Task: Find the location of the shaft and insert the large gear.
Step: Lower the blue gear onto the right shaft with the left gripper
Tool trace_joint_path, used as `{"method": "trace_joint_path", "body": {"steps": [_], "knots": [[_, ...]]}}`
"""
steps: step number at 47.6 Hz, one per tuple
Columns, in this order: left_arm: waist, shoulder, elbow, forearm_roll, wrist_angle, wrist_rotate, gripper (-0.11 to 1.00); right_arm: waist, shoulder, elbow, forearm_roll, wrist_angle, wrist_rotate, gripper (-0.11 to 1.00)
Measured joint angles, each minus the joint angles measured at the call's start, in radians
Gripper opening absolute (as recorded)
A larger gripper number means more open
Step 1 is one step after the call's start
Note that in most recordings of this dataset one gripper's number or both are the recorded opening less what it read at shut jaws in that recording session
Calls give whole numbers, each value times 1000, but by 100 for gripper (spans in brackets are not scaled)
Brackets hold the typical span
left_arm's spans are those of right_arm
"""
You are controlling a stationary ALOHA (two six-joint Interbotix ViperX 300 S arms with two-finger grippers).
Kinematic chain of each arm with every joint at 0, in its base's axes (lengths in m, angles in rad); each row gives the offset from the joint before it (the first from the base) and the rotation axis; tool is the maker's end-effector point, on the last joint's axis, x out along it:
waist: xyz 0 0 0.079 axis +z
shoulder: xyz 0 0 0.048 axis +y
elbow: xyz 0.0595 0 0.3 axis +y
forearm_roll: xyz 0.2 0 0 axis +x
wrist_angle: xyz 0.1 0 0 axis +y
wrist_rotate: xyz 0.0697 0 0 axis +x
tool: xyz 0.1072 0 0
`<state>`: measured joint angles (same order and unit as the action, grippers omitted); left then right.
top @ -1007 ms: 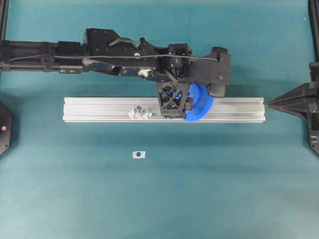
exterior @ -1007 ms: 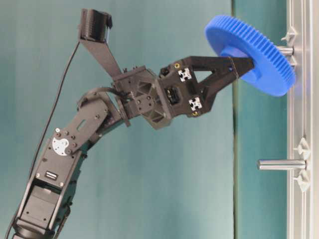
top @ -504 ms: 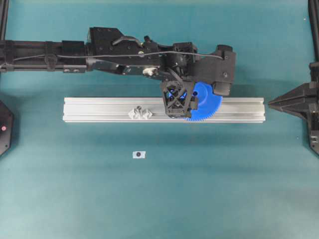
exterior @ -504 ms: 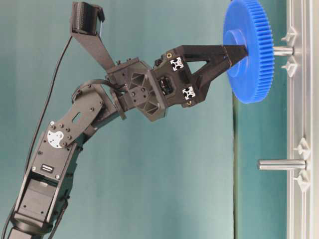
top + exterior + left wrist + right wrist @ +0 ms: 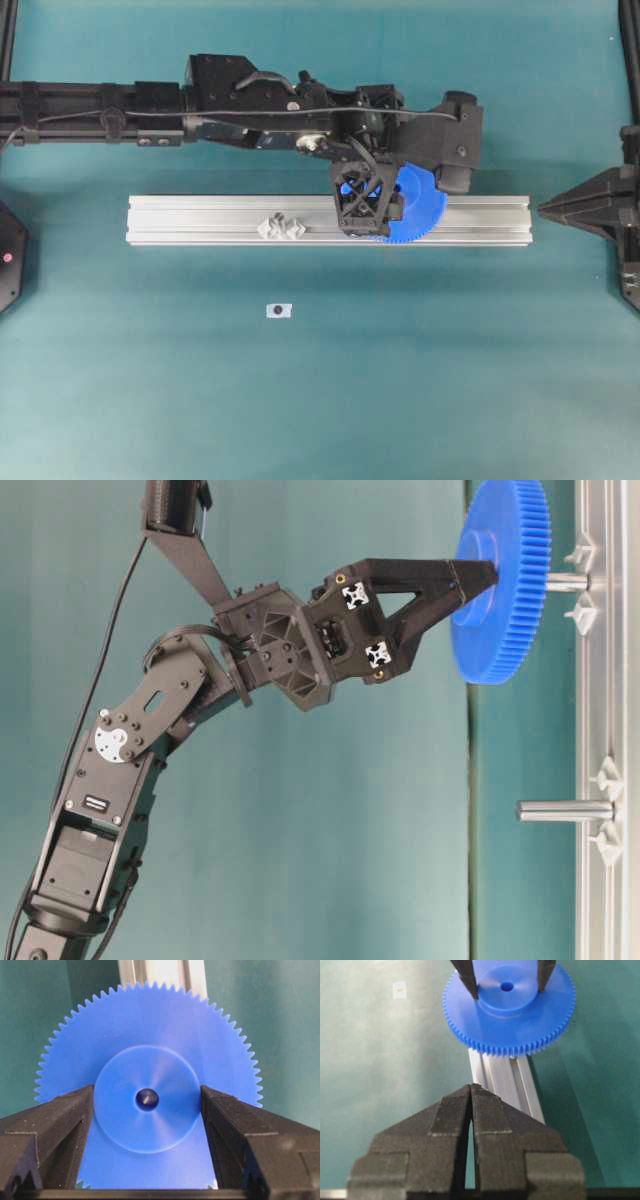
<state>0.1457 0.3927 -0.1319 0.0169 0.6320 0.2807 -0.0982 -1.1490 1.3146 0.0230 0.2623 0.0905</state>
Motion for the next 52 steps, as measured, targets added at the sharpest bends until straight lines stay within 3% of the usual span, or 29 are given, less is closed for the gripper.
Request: {"method": "trace_joint_path", "body": {"steps": [14, 27, 52], "knots": [[2, 0, -5, 0, 38, 2, 75, 0, 0, 0, 0, 2, 0, 6], [2, 2, -25, 0, 40, 0, 91, -2, 2, 2, 0, 0, 0, 6], [2, 2, -31, 0, 43, -8, 91, -6, -3, 3, 0, -2, 0, 6]]}}
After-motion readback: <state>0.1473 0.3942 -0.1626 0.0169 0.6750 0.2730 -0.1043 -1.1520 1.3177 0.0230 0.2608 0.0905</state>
